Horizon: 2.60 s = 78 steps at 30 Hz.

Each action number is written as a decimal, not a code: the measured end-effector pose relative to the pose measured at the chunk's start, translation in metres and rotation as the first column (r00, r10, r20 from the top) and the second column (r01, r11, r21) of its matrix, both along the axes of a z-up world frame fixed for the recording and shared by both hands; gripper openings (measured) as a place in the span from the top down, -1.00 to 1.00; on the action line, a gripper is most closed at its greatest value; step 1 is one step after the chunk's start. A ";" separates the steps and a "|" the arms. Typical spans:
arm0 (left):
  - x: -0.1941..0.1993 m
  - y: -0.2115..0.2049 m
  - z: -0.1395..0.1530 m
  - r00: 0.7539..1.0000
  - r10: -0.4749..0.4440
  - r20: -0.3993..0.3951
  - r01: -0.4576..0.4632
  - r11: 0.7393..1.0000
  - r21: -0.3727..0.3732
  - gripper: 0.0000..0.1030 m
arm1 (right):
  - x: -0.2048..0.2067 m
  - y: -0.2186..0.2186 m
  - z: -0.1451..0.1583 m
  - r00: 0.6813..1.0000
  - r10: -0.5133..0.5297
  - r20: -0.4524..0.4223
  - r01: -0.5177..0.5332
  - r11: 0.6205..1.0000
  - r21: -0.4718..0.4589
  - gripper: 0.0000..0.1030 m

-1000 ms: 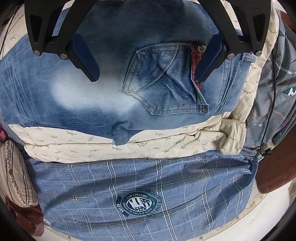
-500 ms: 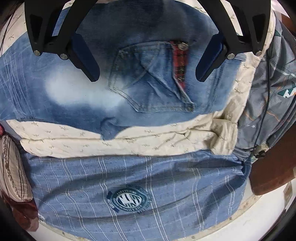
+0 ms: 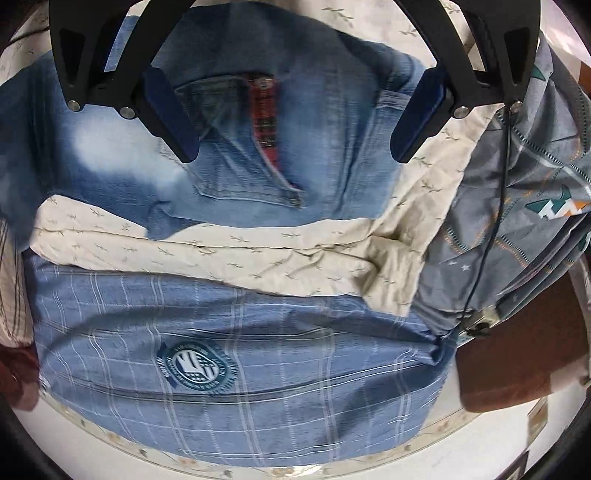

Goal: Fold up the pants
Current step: 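Lift the hems and fold the legs over toward the waistband with the right gripper, then open the right gripper and release the folded hems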

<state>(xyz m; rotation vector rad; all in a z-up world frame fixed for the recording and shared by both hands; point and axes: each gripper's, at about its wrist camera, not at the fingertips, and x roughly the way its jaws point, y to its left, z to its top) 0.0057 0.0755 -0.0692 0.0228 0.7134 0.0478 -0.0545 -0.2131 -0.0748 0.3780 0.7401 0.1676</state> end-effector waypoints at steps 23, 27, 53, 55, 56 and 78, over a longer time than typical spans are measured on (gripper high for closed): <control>-0.008 -0.020 0.002 0.998 -0.059 0.013 0.058 0.998 0.036 -1.00 | 0.005 -0.110 -0.042 0.991 -0.127 -0.044 0.131 0.838 0.529 -0.29; -0.005 -0.012 0.003 0.999 -0.036 0.013 0.036 0.999 0.023 -1.00 | 0.035 -0.100 -0.059 0.986 -0.095 -0.140 0.156 0.833 0.531 -0.28; -0.003 0.116 -0.009 0.959 0.275 -0.075 -0.277 0.961 -0.014 -1.00 | 0.068 0.038 -0.054 0.993 0.031 -0.116 -0.068 0.941 -0.332 -0.12; -0.004 0.122 -0.012 0.954 0.289 -0.083 -0.290 0.957 -0.005 -1.00 | 0.058 0.029 -0.044 0.996 0.055 -0.065 -0.068 0.975 -0.212 -0.12; -0.004 0.126 -0.013 0.952 0.292 -0.091 -0.294 0.956 -0.010 -1.00 | 0.051 0.023 -0.037 0.999 0.044 -0.023 -0.047 0.983 -0.180 -0.12; -0.009 0.111 -0.050 0.957 0.094 -0.273 -0.163 0.956 -0.243 -1.00 | -0.011 0.014 -0.003 0.984 0.102 0.145 -0.083 0.988 -0.133 -0.23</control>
